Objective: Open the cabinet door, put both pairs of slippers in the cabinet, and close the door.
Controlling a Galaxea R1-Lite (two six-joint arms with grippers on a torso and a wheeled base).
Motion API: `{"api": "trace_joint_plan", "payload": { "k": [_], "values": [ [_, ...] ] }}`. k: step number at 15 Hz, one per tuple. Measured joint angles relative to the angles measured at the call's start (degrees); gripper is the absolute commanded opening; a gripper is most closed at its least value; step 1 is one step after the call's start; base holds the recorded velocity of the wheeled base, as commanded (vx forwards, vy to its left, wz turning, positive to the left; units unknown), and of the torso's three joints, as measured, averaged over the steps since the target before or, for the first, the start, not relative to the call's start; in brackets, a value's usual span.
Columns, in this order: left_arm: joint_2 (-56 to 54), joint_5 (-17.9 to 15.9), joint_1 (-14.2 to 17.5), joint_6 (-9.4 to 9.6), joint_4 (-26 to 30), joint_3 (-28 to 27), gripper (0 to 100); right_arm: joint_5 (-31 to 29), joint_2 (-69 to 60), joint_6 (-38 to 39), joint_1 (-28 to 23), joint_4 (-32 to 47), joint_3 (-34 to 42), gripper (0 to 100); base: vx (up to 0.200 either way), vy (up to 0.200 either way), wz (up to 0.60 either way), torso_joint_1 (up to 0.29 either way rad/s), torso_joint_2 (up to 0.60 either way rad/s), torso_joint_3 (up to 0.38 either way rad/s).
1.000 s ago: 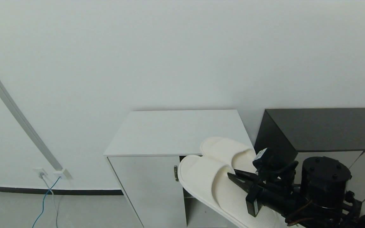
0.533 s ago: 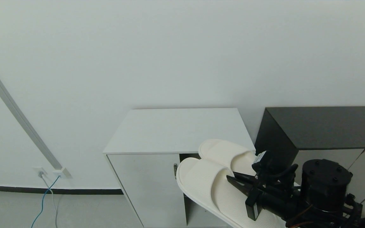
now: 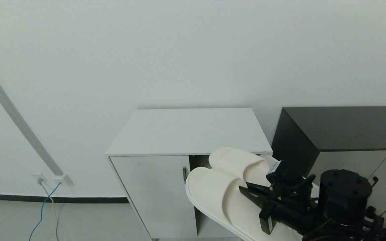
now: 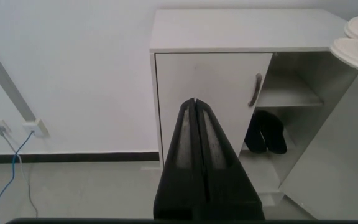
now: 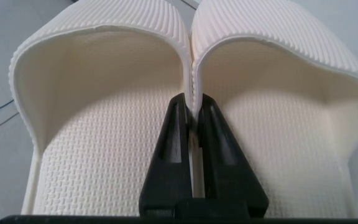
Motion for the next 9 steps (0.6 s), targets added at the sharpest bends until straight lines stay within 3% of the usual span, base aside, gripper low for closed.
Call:
{"api": "trace_joint_plan", "payload": {
  "k": [9],
  "values": [
    [0.0,0.1,0.0,-0.24,0.0,0.0,0,0.0,1.2,-0.5,0.5,-0.7,0.3,0,0.000,0.000,0.00,-0.165,0.38,0.217]
  ]
}}
